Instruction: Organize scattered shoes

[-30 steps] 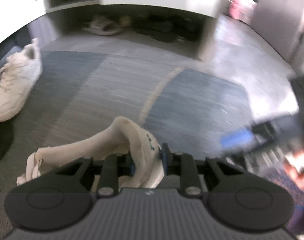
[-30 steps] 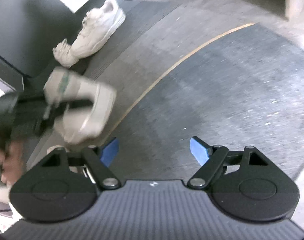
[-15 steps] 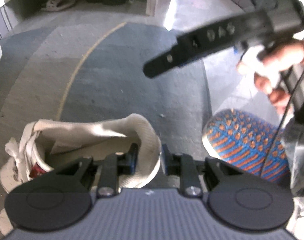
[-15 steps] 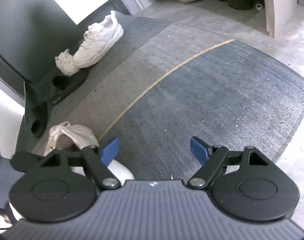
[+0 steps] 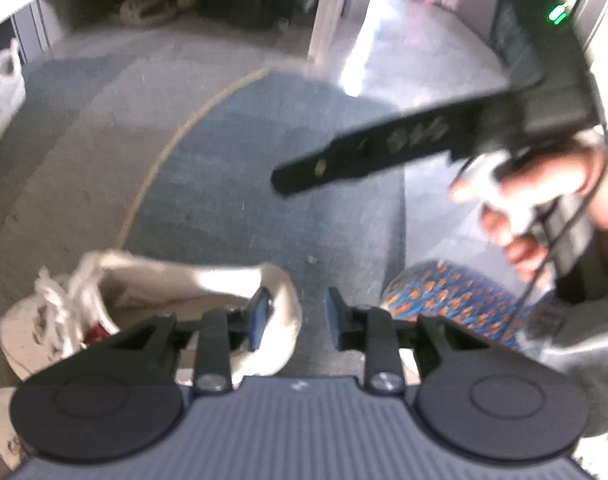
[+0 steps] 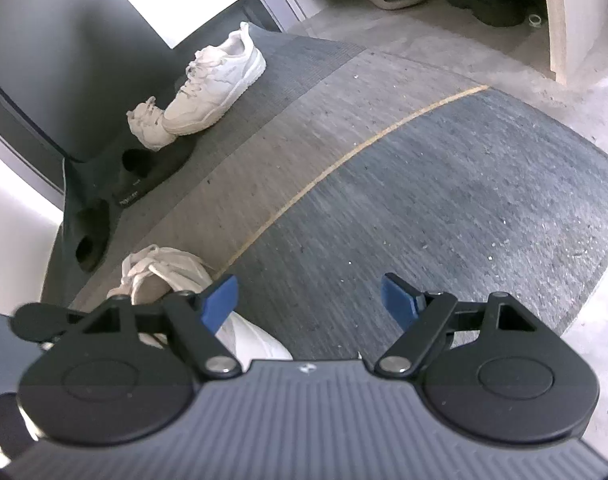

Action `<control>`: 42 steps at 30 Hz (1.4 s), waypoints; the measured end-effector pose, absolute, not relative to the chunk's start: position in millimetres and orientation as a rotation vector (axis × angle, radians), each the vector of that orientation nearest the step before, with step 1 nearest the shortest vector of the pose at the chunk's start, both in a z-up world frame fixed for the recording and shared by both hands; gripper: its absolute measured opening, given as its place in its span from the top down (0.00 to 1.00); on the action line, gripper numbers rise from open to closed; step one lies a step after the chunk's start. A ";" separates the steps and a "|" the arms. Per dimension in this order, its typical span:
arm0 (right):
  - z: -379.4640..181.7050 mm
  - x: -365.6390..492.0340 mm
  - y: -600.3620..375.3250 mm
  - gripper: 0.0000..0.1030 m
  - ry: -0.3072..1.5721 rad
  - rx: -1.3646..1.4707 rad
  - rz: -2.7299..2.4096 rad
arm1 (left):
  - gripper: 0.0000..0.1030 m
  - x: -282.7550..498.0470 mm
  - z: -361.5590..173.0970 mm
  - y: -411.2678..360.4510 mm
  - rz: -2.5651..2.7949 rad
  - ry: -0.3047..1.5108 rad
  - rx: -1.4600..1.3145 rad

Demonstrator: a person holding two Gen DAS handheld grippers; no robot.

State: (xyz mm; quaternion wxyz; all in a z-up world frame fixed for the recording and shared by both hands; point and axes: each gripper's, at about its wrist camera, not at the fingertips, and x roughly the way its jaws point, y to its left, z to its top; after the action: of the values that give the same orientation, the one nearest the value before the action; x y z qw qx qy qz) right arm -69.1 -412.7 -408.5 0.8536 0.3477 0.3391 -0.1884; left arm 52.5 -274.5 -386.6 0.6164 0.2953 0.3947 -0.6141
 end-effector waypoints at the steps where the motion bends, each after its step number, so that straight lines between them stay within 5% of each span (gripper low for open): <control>1: -407.8 -68.1 -412.0 0.21 0.713 0.727 -0.393 | 0.59 51.7 -375.1 -270.9 -1.411 0.888 0.653; 9: -406.2 -61.2 -405.2 0.21 0.726 0.703 -0.347 | 0.24 64.5 -328.9 -251.6 -1.249 0.903 0.495; 15: -400.3 -50.7 -397.7 0.22 0.729 0.622 -0.302 | 0.16 80.8 -314.0 -220.6 -1.023 0.912 0.378; 32: -381.0 -38.6 -370.6 0.22 0.830 0.528 -0.115 | 0.04 122.9 -321.1 -55.1 -0.483 0.926 0.268; 42: -344.0 -0.8 -366.7 0.22 0.883 0.392 -0.064 | 0.04 131.2 -306.0 -23.7 -0.397 0.929 0.167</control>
State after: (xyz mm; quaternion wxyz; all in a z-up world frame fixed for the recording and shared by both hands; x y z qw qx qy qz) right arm -0.8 -366.7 -344.0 0.8851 0.1884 0.4244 -0.0306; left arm 131.2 -23.7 -306.0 0.8718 0.0798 0.4443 -0.1902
